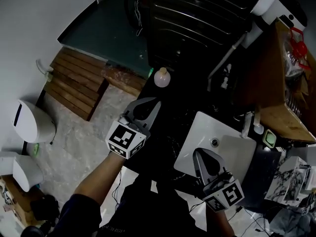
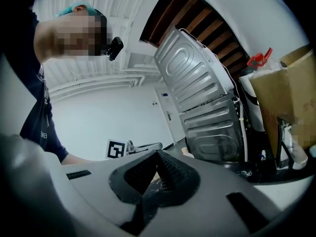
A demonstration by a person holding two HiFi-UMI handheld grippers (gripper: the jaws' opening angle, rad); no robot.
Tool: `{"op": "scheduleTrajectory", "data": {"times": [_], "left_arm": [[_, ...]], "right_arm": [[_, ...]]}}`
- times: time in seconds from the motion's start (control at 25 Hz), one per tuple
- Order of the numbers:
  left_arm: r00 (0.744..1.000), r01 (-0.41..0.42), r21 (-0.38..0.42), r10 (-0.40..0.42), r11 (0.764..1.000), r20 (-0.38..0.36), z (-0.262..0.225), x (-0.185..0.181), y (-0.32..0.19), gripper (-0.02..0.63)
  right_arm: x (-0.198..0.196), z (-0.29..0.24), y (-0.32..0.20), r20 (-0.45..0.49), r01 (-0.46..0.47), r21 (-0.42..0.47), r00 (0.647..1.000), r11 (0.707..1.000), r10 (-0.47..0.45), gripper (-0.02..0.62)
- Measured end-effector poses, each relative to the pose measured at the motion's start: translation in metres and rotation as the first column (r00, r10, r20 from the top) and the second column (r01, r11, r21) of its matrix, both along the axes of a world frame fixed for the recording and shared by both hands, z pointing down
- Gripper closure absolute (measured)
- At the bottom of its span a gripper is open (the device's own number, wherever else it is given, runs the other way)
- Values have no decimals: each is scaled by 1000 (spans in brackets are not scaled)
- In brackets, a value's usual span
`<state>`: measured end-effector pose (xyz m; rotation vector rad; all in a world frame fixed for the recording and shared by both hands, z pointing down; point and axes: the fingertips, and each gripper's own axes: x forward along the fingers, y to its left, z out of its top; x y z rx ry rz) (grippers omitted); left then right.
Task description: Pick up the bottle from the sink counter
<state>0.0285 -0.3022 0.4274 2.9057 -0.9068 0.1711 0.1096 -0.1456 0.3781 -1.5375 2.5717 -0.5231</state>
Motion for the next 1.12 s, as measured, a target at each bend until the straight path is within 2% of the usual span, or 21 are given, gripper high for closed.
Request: {"op": "scheduleTrajectory", "data": {"times": [0.2,0.48,0.64,0.96,1.12], "left_arm": [[1000,7,-6,-7,1000,1,11,2,-32,598],[1000,23,-11,-23,1000,-1,25,2,-64,597],[1000,15,-9,-15,1000,14,34,4,-77,595],[999,6,-4,-5,1000,48,51,9,-102,534],[998,-5,-7,5,1000,63,61,13,-113,505]], "right_arm": [[-1,8,-13,2,-16,-51,1000,999,16,577],[2,20,-30,15,-49,-63,999,997,50,577],[4,35,-35,-16,-46,-86,999,995,45,577],[-4,43,-51,-2,-43,-100,999,994,43,577],[-1,53,-52,-24,-45,-124,999,991,42,577]]}}
